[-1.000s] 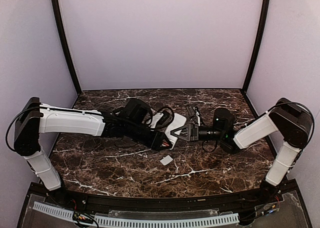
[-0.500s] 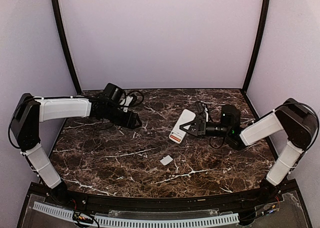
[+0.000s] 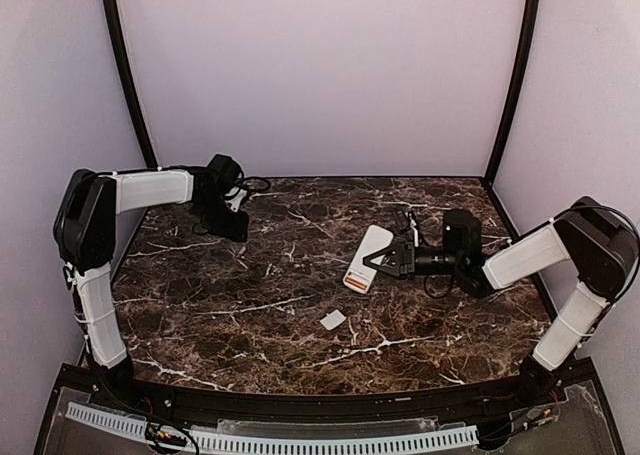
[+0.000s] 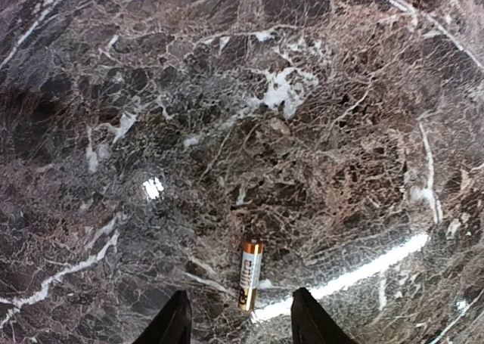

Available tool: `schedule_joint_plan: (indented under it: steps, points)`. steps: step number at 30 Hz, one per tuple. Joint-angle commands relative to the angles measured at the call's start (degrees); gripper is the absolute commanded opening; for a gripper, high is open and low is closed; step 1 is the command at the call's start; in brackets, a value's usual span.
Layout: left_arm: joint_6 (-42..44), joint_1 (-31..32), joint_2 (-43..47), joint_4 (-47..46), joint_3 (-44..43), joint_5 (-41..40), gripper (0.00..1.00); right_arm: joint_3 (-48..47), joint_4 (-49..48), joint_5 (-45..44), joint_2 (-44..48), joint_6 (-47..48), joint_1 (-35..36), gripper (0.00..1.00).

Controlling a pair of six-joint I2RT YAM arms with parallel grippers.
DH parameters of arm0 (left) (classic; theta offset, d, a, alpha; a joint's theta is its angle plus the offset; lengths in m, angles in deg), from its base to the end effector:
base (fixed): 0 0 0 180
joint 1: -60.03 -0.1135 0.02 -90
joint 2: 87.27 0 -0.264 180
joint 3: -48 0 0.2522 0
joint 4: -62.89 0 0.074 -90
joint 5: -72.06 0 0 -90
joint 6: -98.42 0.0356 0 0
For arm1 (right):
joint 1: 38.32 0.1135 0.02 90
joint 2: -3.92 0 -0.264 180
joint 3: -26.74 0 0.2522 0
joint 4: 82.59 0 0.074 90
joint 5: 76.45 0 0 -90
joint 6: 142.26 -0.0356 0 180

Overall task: Load the batteries into the remote control
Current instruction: Pick up the battery from the center of the board.

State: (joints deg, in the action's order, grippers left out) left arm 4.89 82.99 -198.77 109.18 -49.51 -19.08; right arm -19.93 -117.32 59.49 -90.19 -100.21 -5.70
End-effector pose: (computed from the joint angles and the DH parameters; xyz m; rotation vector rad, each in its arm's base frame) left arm 0.3831 -0.1615 0.2030 0.4368 2.5925 -0.1344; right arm 0.2438 0.1864 0.1693 -0.3982 2.0378 1.6525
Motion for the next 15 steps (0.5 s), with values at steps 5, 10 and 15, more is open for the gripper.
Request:
schedule_joint_plan:
  steps: [5, 10, 15]
  points:
    - [3.18, 0.01, -6.26, 7.89, -7.12, -2.00, 0.40, -1.01, 0.93, 2.10, -0.50, 1.76, -0.61, 0.00]
    - [3.18, -0.02, -8.64, 8.40, -7.53, -1.84, 0.35, -1.25, 1.11, 2.51, -0.93, 1.80, -0.63, 0.00]
    - [3.18, -0.02, -9.84, 8.16, -7.87, -1.11, 0.29, -1.60, 1.46, 2.82, -1.29, 1.99, -0.72, 0.00]
